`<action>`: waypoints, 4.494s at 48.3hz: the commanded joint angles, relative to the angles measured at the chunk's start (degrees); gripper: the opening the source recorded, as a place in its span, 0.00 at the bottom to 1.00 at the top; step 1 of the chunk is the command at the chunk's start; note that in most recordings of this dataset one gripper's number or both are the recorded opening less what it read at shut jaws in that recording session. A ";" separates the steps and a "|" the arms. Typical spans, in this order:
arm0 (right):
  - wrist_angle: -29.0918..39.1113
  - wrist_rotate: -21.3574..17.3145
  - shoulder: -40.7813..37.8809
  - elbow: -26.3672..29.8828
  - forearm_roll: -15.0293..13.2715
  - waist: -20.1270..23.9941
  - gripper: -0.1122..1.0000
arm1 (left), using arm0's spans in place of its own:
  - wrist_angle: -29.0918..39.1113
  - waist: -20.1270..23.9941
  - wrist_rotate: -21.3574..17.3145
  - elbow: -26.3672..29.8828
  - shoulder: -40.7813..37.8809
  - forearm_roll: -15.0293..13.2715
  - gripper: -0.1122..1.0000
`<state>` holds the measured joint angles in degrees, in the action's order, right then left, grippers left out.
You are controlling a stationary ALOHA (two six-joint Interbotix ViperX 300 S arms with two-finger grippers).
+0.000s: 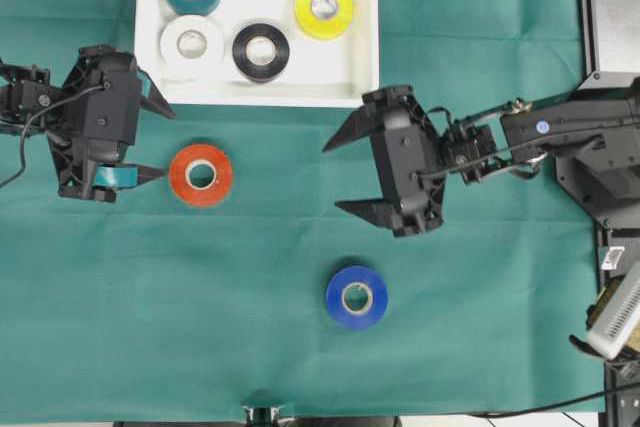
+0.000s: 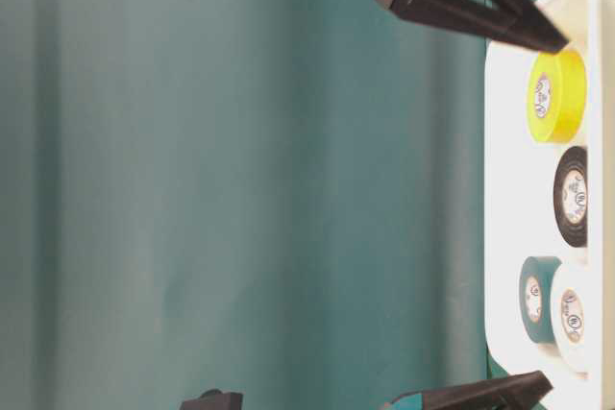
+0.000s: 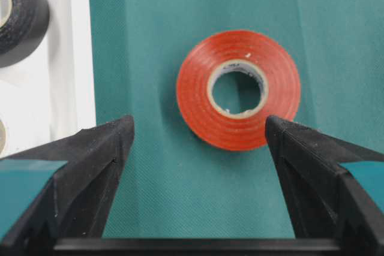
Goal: Put the tape alternately from left to right into the white case.
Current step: 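Move the right gripper over the blue tape roll and lower onto it, then grasp the blue roll and carry it into the tray with the right gripper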
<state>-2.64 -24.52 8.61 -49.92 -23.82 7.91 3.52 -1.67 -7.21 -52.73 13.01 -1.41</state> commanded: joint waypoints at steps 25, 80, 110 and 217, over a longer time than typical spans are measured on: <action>-0.44 -0.18 0.53 0.26 0.35 14.24 0.69 | -0.44 -0.18 0.00 0.62 0.70 0.00 0.91; -1.23 -0.35 -8.61 3.60 0.35 16.17 0.69 | -1.23 -0.18 0.09 0.70 0.62 -0.09 0.91; 0.97 -0.35 -13.71 6.59 0.18 15.12 0.69 | -1.23 -0.18 0.09 0.44 0.53 -0.09 0.91; 5.10 0.18 -4.83 8.00 -0.88 12.92 0.12 | -1.23 -0.18 0.00 0.35 0.79 -0.09 0.91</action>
<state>2.72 -24.35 1.93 -43.24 -24.43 21.97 2.72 -1.67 -7.12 -52.91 13.01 -1.41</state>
